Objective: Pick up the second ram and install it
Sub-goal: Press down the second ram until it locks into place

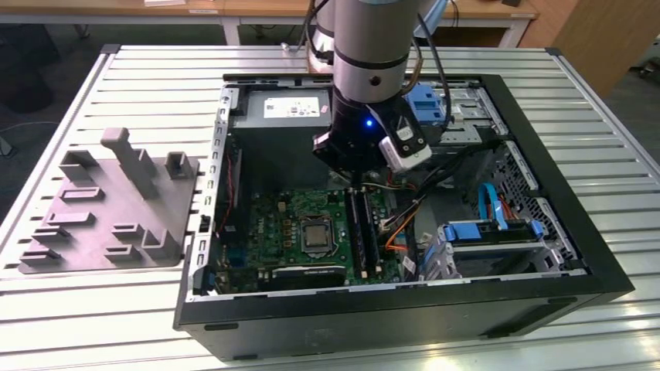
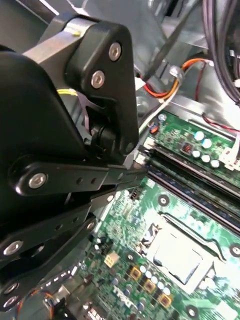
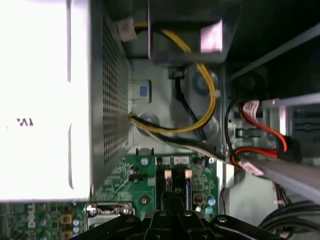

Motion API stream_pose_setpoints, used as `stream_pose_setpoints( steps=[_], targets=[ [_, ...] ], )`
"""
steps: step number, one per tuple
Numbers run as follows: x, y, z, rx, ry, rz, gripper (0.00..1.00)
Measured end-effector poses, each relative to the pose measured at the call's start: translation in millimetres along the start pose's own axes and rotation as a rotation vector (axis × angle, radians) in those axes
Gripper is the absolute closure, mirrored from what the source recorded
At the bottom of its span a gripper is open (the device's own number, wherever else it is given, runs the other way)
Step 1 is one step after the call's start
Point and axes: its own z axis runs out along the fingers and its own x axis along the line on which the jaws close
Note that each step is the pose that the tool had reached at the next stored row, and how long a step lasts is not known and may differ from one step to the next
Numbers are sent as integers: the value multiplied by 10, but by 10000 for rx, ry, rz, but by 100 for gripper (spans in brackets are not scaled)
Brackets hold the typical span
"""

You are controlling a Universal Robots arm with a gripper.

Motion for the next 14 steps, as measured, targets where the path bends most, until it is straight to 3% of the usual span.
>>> stream_pose_setpoints(
  steps=[14],
  targets=[
    [8, -319, -1, 30, -2, 0, 90]
  ],
)
